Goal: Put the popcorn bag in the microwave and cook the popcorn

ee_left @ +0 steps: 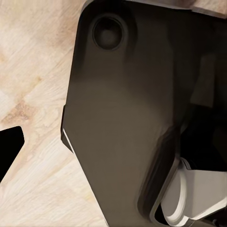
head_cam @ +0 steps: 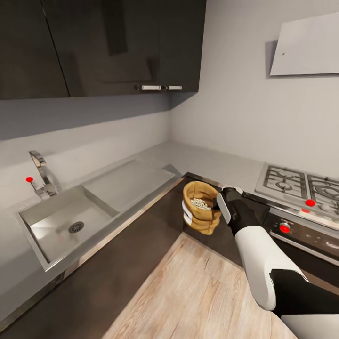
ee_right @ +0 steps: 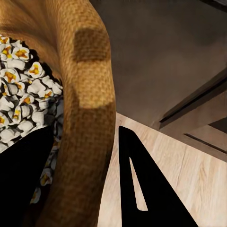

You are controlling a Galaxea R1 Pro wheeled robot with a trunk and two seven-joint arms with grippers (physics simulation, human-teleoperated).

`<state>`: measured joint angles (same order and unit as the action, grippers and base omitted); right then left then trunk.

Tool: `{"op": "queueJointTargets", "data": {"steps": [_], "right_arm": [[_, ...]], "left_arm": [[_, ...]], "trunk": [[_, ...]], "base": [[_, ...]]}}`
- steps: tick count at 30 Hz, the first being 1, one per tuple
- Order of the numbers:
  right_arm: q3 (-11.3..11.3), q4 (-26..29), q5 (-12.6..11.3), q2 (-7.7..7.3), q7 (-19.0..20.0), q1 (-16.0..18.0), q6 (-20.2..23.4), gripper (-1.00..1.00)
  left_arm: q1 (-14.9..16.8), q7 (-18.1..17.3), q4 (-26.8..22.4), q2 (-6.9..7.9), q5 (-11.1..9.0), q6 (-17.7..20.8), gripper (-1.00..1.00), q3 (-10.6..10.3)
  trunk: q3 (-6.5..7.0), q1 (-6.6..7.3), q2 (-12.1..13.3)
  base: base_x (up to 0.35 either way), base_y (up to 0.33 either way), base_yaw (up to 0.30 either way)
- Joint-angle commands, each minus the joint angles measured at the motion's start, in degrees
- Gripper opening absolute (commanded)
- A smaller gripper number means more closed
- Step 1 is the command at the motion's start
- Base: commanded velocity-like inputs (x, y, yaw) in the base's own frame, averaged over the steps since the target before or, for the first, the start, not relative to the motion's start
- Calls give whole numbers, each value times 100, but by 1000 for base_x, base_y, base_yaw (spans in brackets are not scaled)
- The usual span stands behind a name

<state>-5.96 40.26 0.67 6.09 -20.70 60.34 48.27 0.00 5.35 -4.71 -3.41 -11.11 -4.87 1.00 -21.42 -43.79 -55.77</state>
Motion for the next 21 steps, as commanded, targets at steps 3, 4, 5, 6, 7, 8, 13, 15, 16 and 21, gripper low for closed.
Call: {"op": "queueJointTargets", "data": {"steps": [3, 4, 5, 6, 7, 8, 13, 15, 16, 21], "right_arm": [[-20, -176, 20, -13, -13, 4, 18, -100], [-20, -221, 25, -14, -13, 4, 13, -100], [-20, -276, 26, -12, -13, 4, 8, -100], [-20, -333, 24, -12, -13, 4, -5, -100], [-20, -420, 27, -14, -13, 4, -29, -100], [-20, -477, 28, -14, -16, 4, -46, -100], [-27, -652, 28, -22, -23, 4, -72, -100], [-26, -763, 29, -27, -33, 4, -83, -100], [-23, -825, 30, -23, -36, 4, -86, -100], [-28, -937, 30, -35, -41, 4, -98, -100]], "left_arm": [[0, 16, -6, -2, -31, -14, 100, 10], [0, 17, -7, -2, -31, -14, 100, 12], [0, 17, -8, -2, -31, -14, 100, 13], [0, 17, -6, -2, -31, -14, 100, 14], [0, 17, -8, -2, -31, -14, 100, 14], [0, 18, -9, -2, -31, -14, 100, 12], [0, 16, -10, -2, -31, -14, 100, 14], [0, 17, -11, -2, -31, -14, 100, 14], [0, 18, -8, -2, -31, -14, 100, 14], [0, 13, -6, -2, -31, -14, 100, 14]], "trunk": [[22, -1, -4], [31, -1, -4], [40, -1, -4], [49, -1, -4], [58, -1, -4], [67, -1, -4], [113, -1, -4], [131, -1, -4], [141, -1, -4], [186, -1, -4]], "base": [[0, 0, 0], [0, 0, 0], [0, 0, 0], [0, 0, 0], [0, 0, 0], [0, 0, 0], [0, 0, 0], [0, 0, 0], [0, 0, 0], [0, 0, 0]]}}
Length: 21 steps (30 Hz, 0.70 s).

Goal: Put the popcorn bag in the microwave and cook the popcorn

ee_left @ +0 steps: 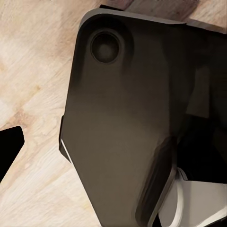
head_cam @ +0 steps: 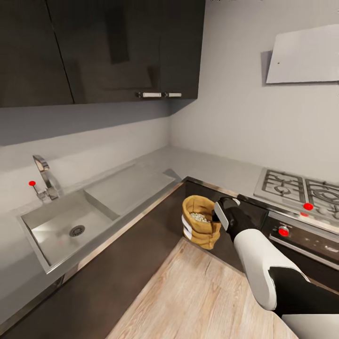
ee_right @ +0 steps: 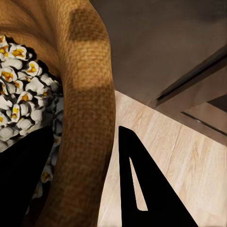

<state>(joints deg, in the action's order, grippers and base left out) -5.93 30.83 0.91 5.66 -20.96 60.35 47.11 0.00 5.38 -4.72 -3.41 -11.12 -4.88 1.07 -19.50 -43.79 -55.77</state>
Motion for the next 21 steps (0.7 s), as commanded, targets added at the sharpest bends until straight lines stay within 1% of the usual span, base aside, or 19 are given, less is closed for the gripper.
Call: {"op": "queueJointTargets", "data": {"steps": [1, 6, 21], "right_arm": [[-31, 5, 6, 8, -16, 3, 13, -100], [-31, 2, 14, 5, -16, 3, -144, -100], [-28, 2, 6, 14, -5, 3, -159, -100]], "left_arm": [[0, 9, -7, -2, -31, -13, 100, 7], [0, 11, -10, -2, -31, -13, 100, 7], [0, 15, -11, -1, -33, -13, 100, 7]], "trunk": [[3, -1, -4], [49, -1, -4], [186, -1, -4]], "base": [[0, 0, 0], [0, 0, 0], [0, 0, 0]]}}
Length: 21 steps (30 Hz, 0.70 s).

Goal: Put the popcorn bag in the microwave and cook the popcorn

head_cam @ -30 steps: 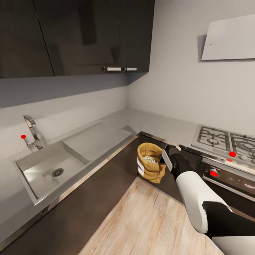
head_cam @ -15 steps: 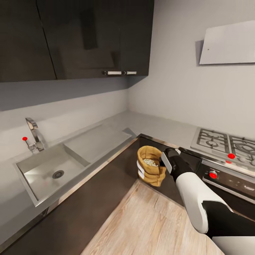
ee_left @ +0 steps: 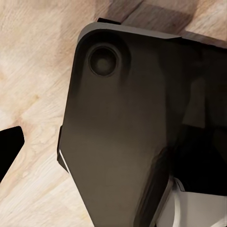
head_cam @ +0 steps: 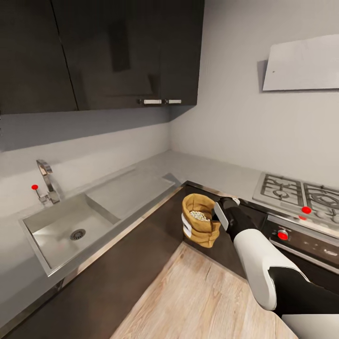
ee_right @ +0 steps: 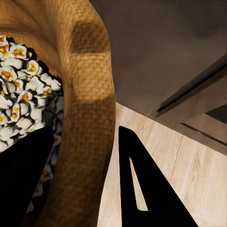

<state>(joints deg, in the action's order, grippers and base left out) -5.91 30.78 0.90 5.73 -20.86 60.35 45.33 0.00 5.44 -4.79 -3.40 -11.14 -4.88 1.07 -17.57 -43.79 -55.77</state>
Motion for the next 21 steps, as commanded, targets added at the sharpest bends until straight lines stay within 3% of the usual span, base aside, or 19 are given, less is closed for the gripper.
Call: {"op": "queueJointTargets", "data": {"steps": [1, 20, 21], "right_arm": [[-32, 7, 7, 5, -13, 4, 21, -100], [-25, 5, 4, 5, -15, 4, 19, -100], [-26, -185, 23, 2, -3, 4, 22, -100]], "left_arm": [[0, 10, -5, -2, -33, -13, 100, 7], [0, 19, -4, 6, -38, -13, 100, 7], [0, 19, -3, 6, -38, -13, 100, 7]], "trunk": [[0, -1, -4], [7, -1, -4], [7, -1, -4]], "base": [[0, 0, 0], [0, 0, 0], [0, 0, 0]]}}
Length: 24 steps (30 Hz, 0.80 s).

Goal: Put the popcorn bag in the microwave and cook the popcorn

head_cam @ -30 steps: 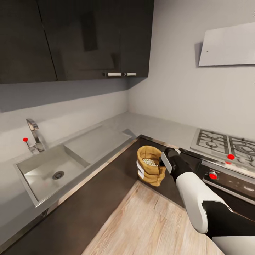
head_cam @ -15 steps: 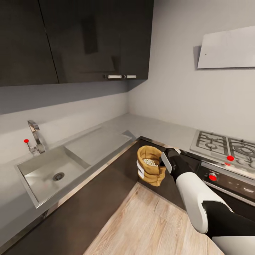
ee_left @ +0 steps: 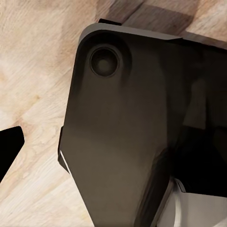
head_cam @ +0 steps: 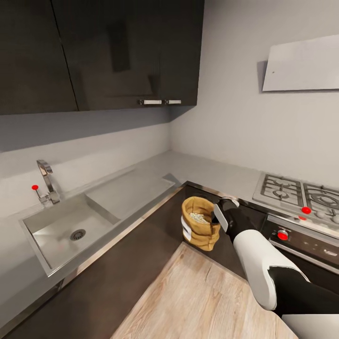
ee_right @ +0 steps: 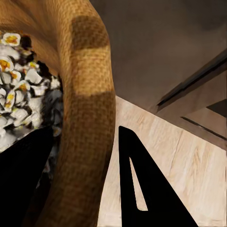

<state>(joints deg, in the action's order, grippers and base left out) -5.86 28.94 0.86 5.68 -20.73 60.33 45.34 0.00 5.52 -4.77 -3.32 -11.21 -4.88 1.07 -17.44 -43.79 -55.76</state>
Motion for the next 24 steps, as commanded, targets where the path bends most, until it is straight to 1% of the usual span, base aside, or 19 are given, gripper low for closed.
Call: {"op": "queueJointTargets", "data": {"steps": [1, 4, 11, 17, 24], "right_arm": [[-30, -17, 43, 10, -12, 5, 19, -100], [-30, 15, 48, 5, -10, 5, 49, -100], [-30, 33, 45, 3, -10, 5, 89, -100], [-30, 33, 46, 3, -10, 5, 97, -100], [-29, 33, 57, 5, -10, 5, 94, -100]], "left_arm": [[0, 10, -5, -2, -30, -13, 100, 7], [0, 10, -5, -2, -30, -13, 100, 7], [0, 10, -6, -2, -30, -13, 100, 7], [0, 10, -3, -2, -30, -13, 100, 7], [0, 10, -6, -2, -30, -13, 100, 7]], "trunk": [[-6, 0, -5], [1, 0, -5], [22, 0, -5], [28, 0, -5], [85, 0, -5]], "base": [[0, 0, -61], [0, 0, -182], [0, 0, -257], [0, 0, -40], [0, 0, -1]]}}
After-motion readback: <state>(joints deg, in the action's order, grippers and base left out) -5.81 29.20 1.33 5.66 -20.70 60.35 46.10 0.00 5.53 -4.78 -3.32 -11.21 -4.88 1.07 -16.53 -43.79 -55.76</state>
